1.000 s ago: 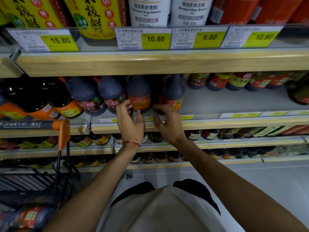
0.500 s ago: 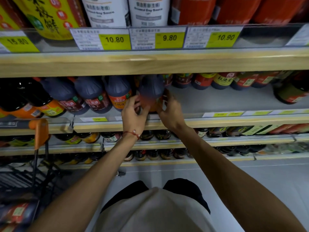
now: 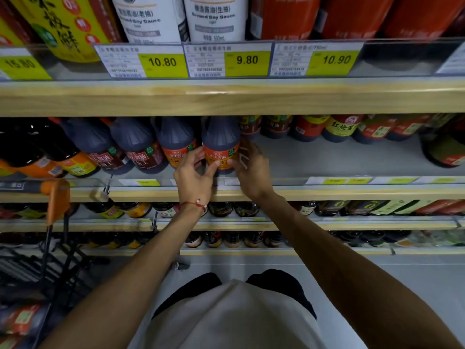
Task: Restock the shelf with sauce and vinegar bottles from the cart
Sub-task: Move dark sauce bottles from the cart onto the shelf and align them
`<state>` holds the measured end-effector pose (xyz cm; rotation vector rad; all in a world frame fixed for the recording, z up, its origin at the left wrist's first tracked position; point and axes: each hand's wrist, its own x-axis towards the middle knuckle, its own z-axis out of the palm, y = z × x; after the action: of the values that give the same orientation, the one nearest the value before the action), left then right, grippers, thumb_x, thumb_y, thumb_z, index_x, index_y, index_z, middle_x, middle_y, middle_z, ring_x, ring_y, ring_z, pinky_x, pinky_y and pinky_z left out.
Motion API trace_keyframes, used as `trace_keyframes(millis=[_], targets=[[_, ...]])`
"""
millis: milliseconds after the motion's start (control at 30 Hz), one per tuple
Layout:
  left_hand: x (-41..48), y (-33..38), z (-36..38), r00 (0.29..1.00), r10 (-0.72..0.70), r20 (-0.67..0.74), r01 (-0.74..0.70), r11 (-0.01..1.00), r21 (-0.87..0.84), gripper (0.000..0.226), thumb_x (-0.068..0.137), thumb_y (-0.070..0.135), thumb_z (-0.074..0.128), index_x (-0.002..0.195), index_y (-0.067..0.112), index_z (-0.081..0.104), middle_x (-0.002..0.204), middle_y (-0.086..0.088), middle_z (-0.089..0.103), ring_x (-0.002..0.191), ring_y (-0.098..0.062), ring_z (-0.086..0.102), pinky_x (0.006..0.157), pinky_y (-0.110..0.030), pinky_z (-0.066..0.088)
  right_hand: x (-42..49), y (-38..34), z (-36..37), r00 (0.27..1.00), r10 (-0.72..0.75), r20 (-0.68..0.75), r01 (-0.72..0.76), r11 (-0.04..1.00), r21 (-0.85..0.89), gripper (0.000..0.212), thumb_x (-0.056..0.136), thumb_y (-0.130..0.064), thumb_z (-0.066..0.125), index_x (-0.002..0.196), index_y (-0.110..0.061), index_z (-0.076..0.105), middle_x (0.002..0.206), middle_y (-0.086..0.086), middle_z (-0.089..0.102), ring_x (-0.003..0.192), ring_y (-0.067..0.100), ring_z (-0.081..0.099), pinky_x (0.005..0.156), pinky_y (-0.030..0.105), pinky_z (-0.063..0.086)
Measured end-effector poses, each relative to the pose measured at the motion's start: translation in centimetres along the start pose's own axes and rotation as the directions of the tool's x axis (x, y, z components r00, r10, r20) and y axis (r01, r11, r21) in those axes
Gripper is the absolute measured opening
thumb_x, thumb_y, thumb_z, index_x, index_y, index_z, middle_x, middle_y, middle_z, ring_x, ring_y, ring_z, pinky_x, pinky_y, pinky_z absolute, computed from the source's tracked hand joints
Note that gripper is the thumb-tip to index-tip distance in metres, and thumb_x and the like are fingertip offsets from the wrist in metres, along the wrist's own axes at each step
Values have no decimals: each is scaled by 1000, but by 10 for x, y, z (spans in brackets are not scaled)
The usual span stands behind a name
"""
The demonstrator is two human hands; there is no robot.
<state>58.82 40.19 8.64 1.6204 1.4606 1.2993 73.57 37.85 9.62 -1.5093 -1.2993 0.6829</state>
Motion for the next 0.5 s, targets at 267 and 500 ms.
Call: trace_keyframes(millis=[267,500], targets=[[6,-3,6,999,-32,-44,32,999,-3,50,81,22,86,125,9,67,115,4,69,109,-14,68,95,-28,56,9,1,8,1000,21,22,-20,999,-37,53,99,-17,68,146,-3,49,142,15,61,126,27,62,106,36,51],[5,-4,8,999,-11,-45,12,1000,22,48,84,21,83,128,10,67,121,-1,69,108,-10,66,94,-23,55,8,1,7,999,-4,50,11,989,-149,56,102,-22,63,151,-1,45,147,15,58,128,29,59,100,24,44]])
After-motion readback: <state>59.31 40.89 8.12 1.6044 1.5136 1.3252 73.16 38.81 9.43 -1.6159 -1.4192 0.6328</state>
